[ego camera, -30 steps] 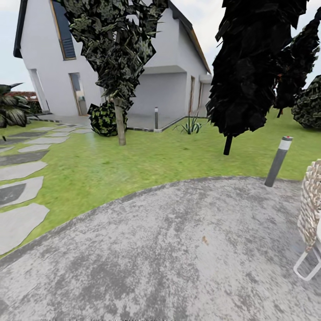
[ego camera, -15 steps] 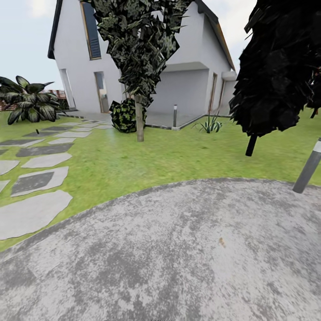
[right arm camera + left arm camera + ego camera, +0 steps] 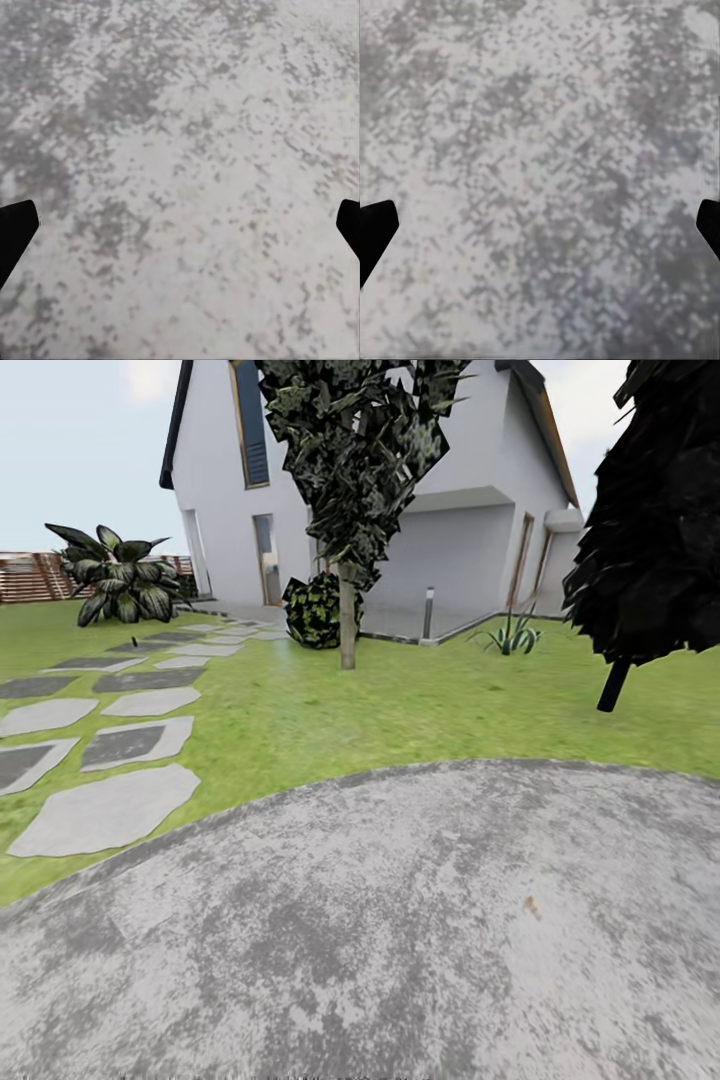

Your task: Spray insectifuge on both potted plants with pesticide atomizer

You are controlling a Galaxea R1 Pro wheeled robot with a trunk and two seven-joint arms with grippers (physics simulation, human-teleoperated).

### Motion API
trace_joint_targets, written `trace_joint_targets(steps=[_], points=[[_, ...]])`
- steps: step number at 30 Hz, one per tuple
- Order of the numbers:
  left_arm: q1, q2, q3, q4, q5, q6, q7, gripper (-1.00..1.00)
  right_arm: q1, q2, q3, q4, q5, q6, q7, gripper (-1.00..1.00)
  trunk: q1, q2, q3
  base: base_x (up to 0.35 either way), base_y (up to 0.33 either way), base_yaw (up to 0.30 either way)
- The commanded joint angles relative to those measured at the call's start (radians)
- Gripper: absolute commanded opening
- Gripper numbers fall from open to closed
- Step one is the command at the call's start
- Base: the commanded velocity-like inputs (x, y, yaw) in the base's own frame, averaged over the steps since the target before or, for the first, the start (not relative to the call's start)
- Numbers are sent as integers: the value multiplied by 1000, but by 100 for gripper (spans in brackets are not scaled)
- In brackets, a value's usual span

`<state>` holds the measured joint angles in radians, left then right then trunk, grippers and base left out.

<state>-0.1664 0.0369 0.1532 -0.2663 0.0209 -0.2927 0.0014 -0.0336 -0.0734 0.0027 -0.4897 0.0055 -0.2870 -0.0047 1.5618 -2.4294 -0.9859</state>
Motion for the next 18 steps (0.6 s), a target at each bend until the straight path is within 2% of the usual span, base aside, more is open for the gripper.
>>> trace_joint_targets(steps=[1, 10, 16, 18], points=[[-1, 0, 0, 1, 2, -4, 0, 100, 0, 0, 0, 0, 1, -3, 0, 100, 4, -8, -5, 0, 0, 211], [-1, 0, 0, 0, 2, -4, 0, 100, 0, 0, 0, 0, 1, -3, 0, 100, 38, -71, -44, 0, 0, 207], [-1, 0, 0, -1, 2, -4, 0, 100, 0, 0, 0, 0, 1, -3, 0, 100, 41, -72, -75, 0, 0, 194], [-1, 0, 0, -2, 2, -5, 0, 100, 0, 0, 0, 0, 1, -3, 0, 100, 41, -72, -77, 0, 0, 193]])
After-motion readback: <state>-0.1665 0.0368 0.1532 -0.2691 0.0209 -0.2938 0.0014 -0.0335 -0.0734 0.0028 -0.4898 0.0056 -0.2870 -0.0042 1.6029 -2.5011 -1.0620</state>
